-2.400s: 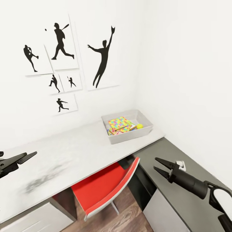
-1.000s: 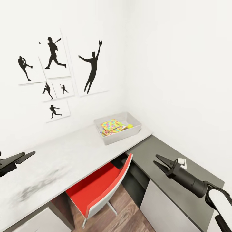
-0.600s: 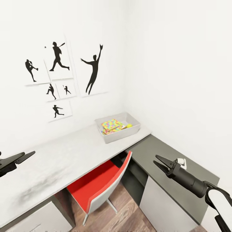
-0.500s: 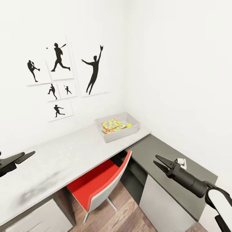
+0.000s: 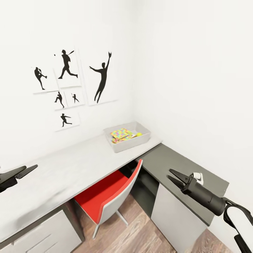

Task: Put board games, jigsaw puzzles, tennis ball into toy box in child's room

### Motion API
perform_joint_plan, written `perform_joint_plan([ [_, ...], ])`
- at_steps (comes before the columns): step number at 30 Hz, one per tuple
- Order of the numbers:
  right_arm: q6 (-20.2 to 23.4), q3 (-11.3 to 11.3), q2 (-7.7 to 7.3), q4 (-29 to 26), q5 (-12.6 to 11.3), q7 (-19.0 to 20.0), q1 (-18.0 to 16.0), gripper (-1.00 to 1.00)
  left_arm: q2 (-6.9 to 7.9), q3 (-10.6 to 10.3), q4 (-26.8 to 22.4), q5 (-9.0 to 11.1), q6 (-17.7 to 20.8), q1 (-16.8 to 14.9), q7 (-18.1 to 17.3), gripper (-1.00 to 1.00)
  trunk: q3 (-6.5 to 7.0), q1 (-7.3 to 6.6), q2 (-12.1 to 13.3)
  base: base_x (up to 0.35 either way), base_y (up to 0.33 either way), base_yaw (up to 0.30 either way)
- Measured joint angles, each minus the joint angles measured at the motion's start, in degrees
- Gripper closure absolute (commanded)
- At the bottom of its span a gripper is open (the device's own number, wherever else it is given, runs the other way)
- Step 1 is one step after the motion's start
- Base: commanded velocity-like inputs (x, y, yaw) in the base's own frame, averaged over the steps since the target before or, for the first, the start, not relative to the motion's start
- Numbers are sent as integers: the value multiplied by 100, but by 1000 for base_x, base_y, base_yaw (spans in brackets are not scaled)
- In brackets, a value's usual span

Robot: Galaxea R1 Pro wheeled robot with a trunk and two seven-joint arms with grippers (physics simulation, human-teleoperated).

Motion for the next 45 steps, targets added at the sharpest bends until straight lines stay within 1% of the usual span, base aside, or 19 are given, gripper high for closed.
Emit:
perform_joint_plan([
  [11, 0, 5, 1, 1, 0, -2, 0, -100, 0, 33, 0, 73, 0, 5, -1, -100, 0, 0, 0, -14, 8, -272],
  [27, 0, 5, 5, 0, 2, -2, 0, -100, 9, 52, 0, 79, 0, 8, 0, -100, 30, -1, 0, -34, 22, -278],
  [35, 0, 6, 9, 0, 143, 3, 0, -100, 9, 71, 0, 79, 0, 8, 0, -100, 55, 0, 0, -7, 0, -278],
  [45, 1, 5, 9, -2, 166, 6, 0, -100, 9, 73, 1, 79, 0, 8, 0, -100, 88, 1, 0, -85, 0, -278],
])
